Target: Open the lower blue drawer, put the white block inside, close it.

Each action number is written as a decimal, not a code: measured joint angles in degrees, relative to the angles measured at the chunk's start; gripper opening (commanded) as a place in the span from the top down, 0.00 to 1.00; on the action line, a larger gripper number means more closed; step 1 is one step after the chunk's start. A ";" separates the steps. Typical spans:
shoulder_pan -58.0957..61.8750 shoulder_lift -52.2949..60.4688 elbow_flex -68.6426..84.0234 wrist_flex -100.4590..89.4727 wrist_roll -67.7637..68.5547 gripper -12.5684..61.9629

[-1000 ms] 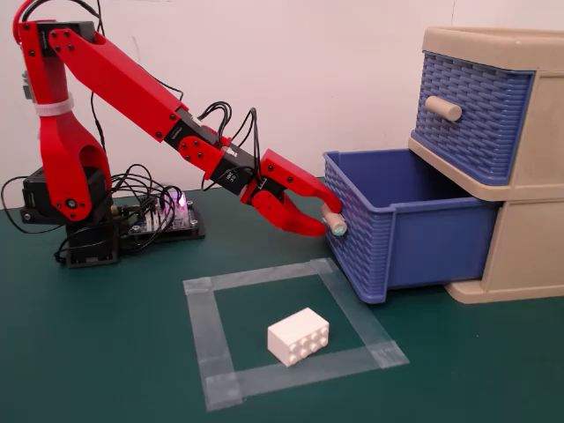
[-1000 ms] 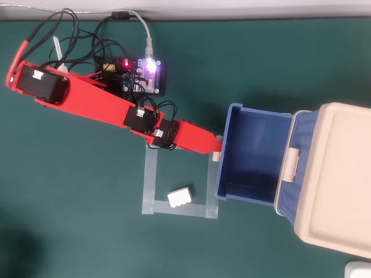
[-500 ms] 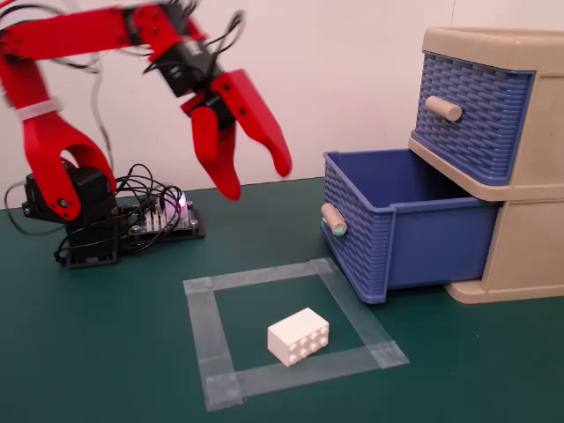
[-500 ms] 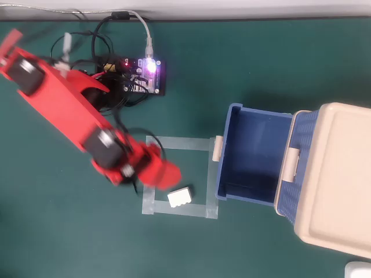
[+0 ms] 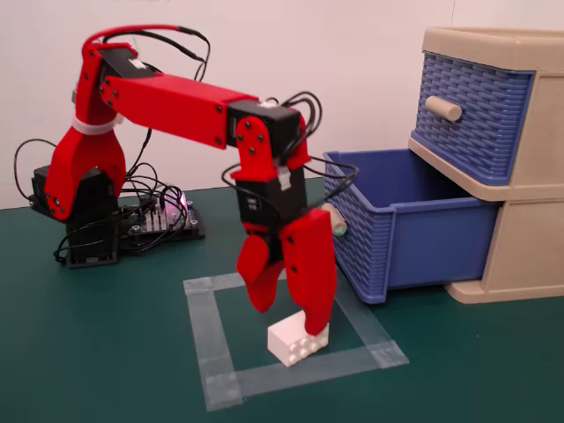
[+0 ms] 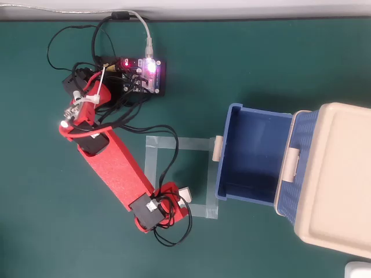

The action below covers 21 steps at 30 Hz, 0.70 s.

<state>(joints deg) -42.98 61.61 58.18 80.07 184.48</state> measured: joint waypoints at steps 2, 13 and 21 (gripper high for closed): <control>0.00 -2.99 -2.02 -1.14 0.35 0.38; 0.00 -5.36 -2.37 0.26 1.67 0.72; 0.00 -5.01 -3.78 12.04 1.76 0.94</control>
<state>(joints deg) -42.98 56.60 54.40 92.11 186.24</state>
